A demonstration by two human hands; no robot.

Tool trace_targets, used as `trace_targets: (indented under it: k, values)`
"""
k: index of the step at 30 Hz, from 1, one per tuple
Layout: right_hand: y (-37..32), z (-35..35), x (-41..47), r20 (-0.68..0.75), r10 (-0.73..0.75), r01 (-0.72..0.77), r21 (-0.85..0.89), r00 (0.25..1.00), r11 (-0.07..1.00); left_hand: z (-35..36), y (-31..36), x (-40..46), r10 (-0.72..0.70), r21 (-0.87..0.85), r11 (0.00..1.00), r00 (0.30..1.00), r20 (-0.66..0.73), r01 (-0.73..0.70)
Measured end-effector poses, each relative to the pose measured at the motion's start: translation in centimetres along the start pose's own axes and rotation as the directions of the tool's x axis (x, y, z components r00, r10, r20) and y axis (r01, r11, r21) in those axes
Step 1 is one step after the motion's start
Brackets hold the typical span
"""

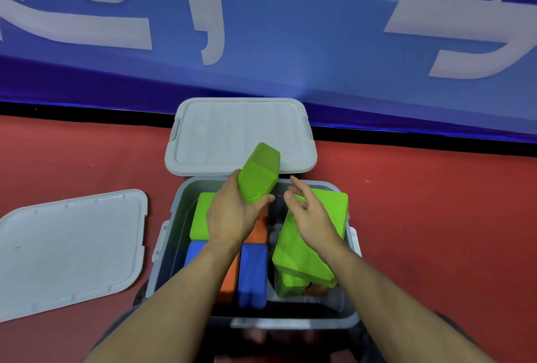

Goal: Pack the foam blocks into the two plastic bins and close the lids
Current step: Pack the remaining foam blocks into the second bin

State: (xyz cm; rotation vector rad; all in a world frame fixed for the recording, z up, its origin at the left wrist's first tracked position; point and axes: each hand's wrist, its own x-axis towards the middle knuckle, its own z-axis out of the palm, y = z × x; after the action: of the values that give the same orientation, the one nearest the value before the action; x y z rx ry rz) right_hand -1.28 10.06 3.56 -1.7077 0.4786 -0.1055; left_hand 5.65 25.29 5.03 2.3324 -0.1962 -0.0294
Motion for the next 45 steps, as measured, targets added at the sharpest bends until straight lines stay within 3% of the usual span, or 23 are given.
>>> trace_targets:
  k: [2, 4, 6, 9, 13, 18, 26, 34, 39, 45]
  values:
    - [1.2, -0.9, 0.2, -0.148, 0.069, -0.108, -0.275, 0.987, 0.955, -0.5, -0.2, 0.2, -0.038, -0.003, 0.999, 0.999, -0.004, 0.038]
    - [2.1, -2.2, 0.1, -0.269, 0.145, -0.264, -0.487, 0.952, 0.832, -1.0, -0.4, 0.4, -0.072, -0.017, 0.997, 0.997, -0.004, 0.072]
    - [2.7, -3.7, 0.0, -0.367, 0.226, -0.404, -0.541, 0.903, 0.738, -1.4, -0.5, 0.5, -0.097, -0.027, 0.995, 0.995, -0.006, 0.097]
    - [4.4, -5.9, 0.0, -0.443, 0.374, -0.563, -0.450, 0.815, 0.693, -1.7, -0.4, 0.4, -0.123, -0.038, 0.992, 0.992, 0.005, 0.123]
    - [6.4, -7.7, -0.2, -0.316, 0.643, -0.716, -0.325, 0.698, 0.618, -1.9, -0.7, 0.3, -0.150, -0.039, 0.988, 0.988, 0.019, 0.151]
    - [6.2, -7.7, -1.2, -0.164, 0.761, -0.731, -0.463, 0.627, 0.502, -2.1, -0.8, 0.3, -0.163, -0.039, 0.986, 0.986, 0.023, 0.164]
    - [8.4, -7.5, -1.8, -0.110, 0.715, -0.691, -0.389, 0.691, 0.609, -2.6, -0.8, -0.1, -0.172, -0.050, 0.984, 0.984, 0.040, 0.174]
    - [6.6, -6.9, -1.8, -0.069, 0.618, -0.622, -0.079, 0.783, 0.779, -4.0, -1.3, 0.4, -0.201, -0.203, 0.961, 0.979, -0.037, 0.190]
    - [5.8, -2.7, -2.1, 0.099, 0.573, -0.562, -0.118, 0.813, 0.818, -5.6, -1.0, 0.6, -0.279, -0.419, 0.890, 0.942, -0.184, 0.182]
    - [6.6, 3.8, -1.3, 0.292, 0.514, -0.517, -0.073, 0.807, 0.853, -6.1, -1.3, 0.3, -0.267, -0.466, 0.871, 0.947, -0.179, 0.157]
